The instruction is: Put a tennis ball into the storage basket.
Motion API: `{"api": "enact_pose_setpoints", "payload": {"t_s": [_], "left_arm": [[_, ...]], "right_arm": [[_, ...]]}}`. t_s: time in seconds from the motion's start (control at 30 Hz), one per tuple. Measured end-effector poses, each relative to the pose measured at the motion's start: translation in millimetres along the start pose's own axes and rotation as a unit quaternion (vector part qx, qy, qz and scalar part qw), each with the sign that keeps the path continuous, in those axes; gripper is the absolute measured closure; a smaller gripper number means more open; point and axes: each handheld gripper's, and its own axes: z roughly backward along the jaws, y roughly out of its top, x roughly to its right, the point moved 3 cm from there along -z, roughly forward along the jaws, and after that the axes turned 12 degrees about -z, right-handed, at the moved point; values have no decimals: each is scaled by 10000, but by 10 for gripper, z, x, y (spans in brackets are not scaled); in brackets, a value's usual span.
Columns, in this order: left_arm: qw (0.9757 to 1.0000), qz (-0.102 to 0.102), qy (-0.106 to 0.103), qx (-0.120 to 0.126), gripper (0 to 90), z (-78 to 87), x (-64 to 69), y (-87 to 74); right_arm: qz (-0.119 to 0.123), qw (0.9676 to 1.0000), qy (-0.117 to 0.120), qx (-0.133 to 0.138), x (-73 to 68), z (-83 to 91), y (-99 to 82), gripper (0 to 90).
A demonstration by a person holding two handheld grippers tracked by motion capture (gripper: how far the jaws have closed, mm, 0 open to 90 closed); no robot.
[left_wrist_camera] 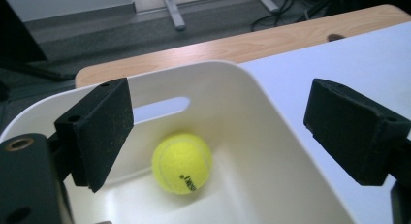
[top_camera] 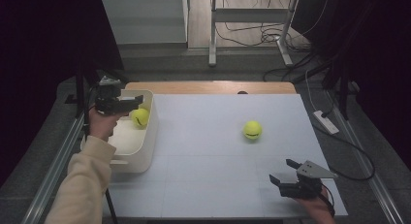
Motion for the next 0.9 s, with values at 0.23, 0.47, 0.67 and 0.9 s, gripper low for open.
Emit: {"api": "enact_pose_setpoints", "payload": {"t_s": [0.23, 0.47, 0.67, 0.9], "left_arm": [[9984, -314, -343, 329, 119, 130, 260, 82], [9953, -509, -631, 538, 125, 198, 474, 99], [9929, -640, -769, 645, 124, 238, 602, 105], [9898, -738, -975, 728, 123, 241, 740, 102]], "right_arm": [[2, 10000, -11, -4, -6, 4, -1, 127], [16, 10000, -26, -9, -3, 1, -3, 128], [42, 10000, -29, -23, -4, -11, 0, 128], [59, 10000, 4, -13, -6, -25, 7, 128]]}}
